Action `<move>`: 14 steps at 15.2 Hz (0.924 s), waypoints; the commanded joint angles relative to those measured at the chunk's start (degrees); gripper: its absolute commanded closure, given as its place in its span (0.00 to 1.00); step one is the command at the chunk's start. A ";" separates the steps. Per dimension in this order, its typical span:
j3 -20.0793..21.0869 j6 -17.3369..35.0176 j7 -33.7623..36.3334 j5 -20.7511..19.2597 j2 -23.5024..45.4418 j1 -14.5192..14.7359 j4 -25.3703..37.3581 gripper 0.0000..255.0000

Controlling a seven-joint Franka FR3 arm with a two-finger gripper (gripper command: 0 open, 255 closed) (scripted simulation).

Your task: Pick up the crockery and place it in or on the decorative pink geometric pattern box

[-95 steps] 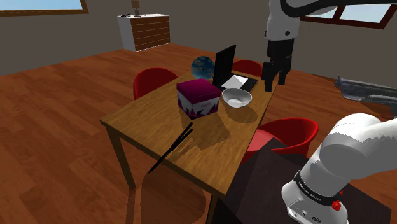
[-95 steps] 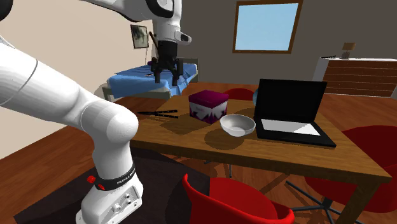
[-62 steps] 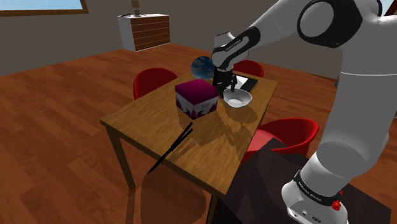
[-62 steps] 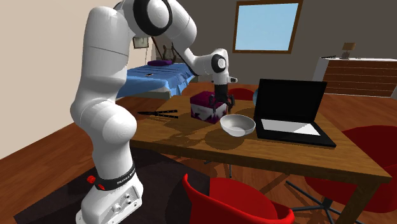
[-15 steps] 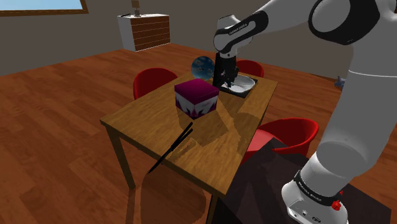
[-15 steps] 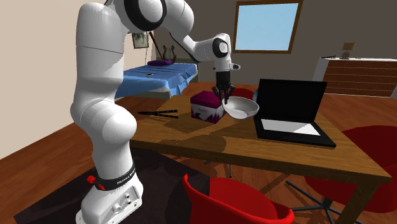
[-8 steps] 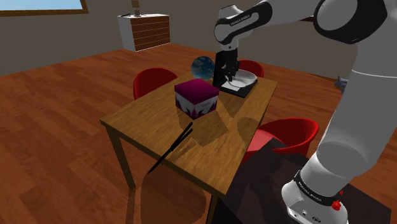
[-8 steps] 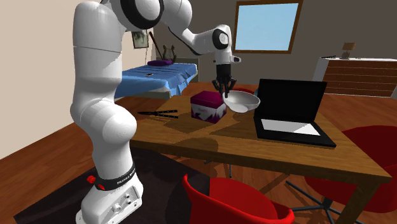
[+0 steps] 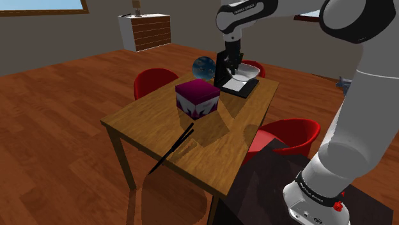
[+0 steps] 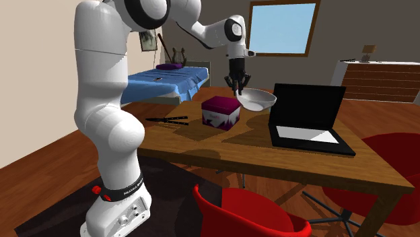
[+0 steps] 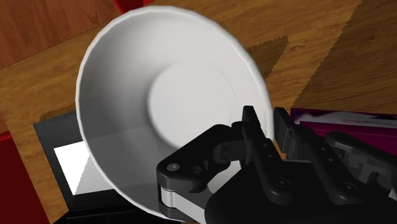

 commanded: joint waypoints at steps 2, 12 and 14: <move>-0.01 -2.16 -0.39 0.03 -0.20 0.01 2.01 1.00; 3.77 -9.69 7.64 1.22 6.24 5.55 14.38 1.00; 4.57 -11.57 9.55 1.45 8.55 6.95 18.22 1.00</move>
